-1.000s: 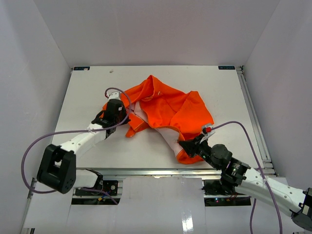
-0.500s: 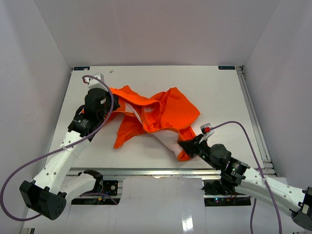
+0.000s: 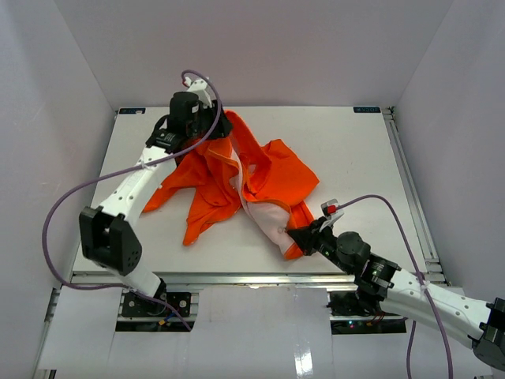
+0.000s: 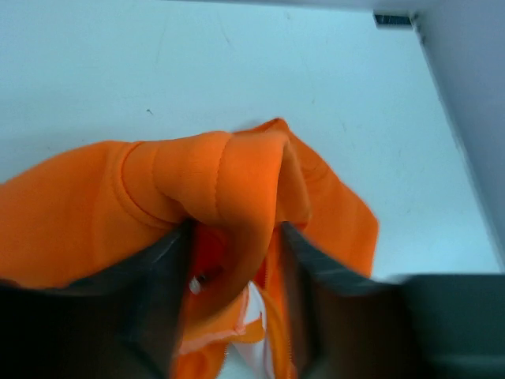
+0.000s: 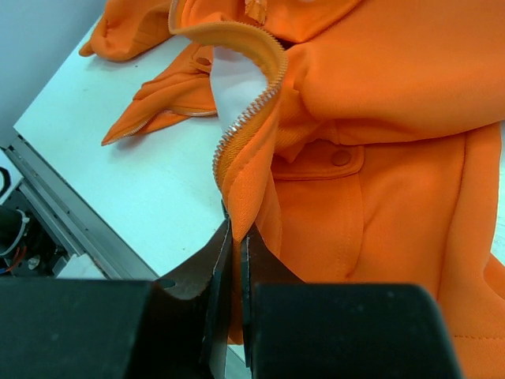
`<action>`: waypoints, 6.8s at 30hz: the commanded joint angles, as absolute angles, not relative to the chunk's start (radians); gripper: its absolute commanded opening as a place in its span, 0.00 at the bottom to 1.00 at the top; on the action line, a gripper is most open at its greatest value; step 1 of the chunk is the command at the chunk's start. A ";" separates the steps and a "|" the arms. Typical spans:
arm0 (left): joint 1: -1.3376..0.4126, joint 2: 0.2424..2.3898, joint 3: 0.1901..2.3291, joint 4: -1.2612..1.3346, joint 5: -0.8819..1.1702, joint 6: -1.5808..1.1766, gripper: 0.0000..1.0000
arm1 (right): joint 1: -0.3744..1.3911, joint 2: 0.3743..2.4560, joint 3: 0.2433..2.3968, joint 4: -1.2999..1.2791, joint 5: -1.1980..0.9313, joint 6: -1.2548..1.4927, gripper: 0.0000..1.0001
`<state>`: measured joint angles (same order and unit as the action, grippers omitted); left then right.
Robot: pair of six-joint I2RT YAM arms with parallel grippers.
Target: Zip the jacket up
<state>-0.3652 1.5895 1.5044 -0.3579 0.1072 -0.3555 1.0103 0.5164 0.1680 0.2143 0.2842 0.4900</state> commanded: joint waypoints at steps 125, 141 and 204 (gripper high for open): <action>-0.322 1.503 0.938 -0.712 0.278 0.105 0.56 | 1.012 0.474 0.127 0.383 0.089 0.486 0.08; -0.336 1.588 0.933 -0.692 0.155 0.098 0.17 | 1.012 0.444 0.124 0.360 0.103 0.490 0.08; -0.588 0.961 0.217 0.695 0.417 -0.499 0.00 | 1.013 1.083 0.339 0.600 -0.014 0.359 0.08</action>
